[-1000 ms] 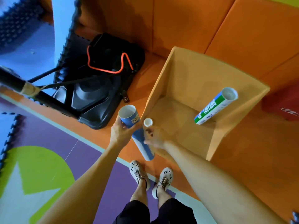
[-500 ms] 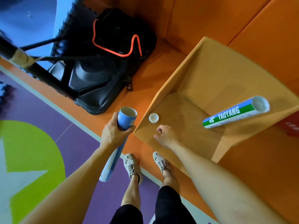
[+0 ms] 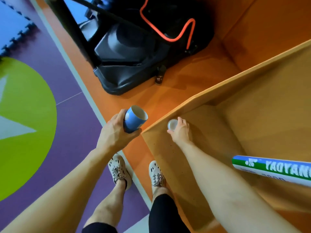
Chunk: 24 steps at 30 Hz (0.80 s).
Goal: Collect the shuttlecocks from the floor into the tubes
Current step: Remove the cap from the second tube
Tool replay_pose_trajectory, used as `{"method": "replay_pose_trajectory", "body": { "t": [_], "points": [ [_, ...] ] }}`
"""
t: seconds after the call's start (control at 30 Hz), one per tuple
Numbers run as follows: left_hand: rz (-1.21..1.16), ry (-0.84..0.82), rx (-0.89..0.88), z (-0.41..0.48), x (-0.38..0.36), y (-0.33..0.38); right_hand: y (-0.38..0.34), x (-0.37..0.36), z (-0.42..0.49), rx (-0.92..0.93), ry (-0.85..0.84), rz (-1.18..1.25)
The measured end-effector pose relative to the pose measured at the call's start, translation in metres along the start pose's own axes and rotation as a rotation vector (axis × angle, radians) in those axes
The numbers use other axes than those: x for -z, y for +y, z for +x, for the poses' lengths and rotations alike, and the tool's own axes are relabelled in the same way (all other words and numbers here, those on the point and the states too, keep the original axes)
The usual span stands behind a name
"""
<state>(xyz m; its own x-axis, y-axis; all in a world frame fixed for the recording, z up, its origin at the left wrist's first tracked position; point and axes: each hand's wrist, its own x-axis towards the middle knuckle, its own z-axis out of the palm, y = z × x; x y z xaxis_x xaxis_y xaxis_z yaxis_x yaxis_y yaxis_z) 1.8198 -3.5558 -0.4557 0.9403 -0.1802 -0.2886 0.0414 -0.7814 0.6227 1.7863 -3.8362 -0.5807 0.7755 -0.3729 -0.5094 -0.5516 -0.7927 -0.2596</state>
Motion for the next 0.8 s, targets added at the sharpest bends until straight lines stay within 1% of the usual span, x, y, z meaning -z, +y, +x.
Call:
{"method": "replay_pose_trajectory", "body": {
  "t": [0.1, 0.23, 0.4, 0.5, 0.6, 0.8],
  "points": [
    [-0.018, 0.059, 0.036, -0.012, 0.004, -0.011, 0.003, -0.01, 0.006, 0.0, 0.063, -0.057],
    [-0.016, 0.09, 0.116, -0.04, 0.014, -0.036, -0.003, -0.008, 0.002, -0.083, -0.005, -0.035],
    [-0.062, 0.117, 0.264, -0.086, 0.042, -0.065, -0.053, 0.005, -0.044, 0.123, -0.113, 0.002],
    [-0.09, 0.161, 0.362, -0.118, 0.073, -0.086, -0.115, 0.009, -0.081, 0.277, -0.145, 0.052],
    [-0.13, 0.229, 0.452, -0.155, 0.109, -0.113, -0.194, 0.01, -0.124, 0.407, -0.241, 0.062],
    [-0.25, 0.41, 0.653, -0.25, 0.185, -0.183, -0.356, -0.02, -0.223, 0.698, -0.343, -0.096]
  ]
}}
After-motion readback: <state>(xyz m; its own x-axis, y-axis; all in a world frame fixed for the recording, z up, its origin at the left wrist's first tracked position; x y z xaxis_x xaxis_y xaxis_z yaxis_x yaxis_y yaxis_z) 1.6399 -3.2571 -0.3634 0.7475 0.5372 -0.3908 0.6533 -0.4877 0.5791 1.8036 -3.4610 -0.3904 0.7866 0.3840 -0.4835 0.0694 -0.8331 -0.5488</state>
